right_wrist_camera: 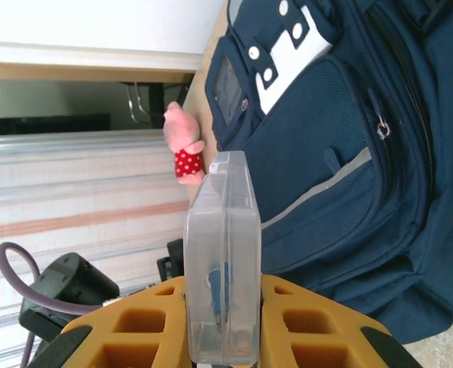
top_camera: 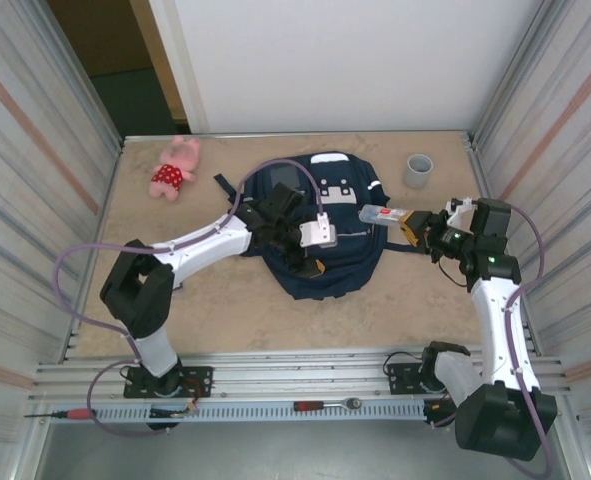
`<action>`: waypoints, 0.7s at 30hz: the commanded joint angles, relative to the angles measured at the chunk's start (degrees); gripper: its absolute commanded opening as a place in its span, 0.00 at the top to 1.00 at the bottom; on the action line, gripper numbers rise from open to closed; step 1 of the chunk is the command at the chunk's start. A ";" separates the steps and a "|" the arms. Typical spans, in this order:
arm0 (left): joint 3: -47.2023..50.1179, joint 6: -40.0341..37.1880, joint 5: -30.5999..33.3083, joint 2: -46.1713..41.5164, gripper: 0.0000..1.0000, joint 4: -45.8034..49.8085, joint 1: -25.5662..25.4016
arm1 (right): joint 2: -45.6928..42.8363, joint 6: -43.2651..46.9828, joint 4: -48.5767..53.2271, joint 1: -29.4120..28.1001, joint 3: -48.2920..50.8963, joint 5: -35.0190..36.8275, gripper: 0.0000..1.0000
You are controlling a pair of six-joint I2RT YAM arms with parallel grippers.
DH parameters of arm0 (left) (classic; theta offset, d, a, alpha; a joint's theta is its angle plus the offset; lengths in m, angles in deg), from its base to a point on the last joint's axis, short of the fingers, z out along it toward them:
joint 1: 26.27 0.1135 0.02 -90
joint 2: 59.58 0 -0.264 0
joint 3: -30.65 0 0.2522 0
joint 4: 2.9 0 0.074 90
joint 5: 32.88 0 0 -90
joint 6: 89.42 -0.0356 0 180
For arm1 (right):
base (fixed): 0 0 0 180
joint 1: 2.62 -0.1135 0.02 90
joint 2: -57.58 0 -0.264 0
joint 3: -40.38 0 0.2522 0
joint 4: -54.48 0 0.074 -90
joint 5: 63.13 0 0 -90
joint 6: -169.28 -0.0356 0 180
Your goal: Pack the student bag
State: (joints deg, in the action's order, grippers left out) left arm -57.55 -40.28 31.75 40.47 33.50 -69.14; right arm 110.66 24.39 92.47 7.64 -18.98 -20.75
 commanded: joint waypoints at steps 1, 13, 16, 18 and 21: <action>-2.80 -1.11 1.62 1.62 0.10 -1.02 -0.63 | -1.54 1.05 1.52 0.29 0.43 -0.81 0.95; -2.71 1.77 9.01 6.69 0.01 -4.35 -3.98 | -2.17 1.81 2.77 0.29 0.47 -1.11 0.95; -2.92 3.12 11.47 7.76 0.04 -6.32 -3.97 | -2.42 1.98 3.14 0.29 0.43 -1.08 0.95; -2.73 3.65 13.20 7.88 0.08 -7.54 -3.97 | -2.67 2.16 3.37 0.28 0.43 -0.83 0.95; -2.32 4.44 14.35 6.90 0.15 -8.70 -3.97 | -2.80 2.25 3.54 0.29 0.50 -0.70 0.95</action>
State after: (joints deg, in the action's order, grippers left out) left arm -59.58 -37.46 42.22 48.23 28.40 -73.27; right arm 109.06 24.87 94.97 7.64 -18.94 -20.77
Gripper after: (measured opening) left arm 0.854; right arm 0.193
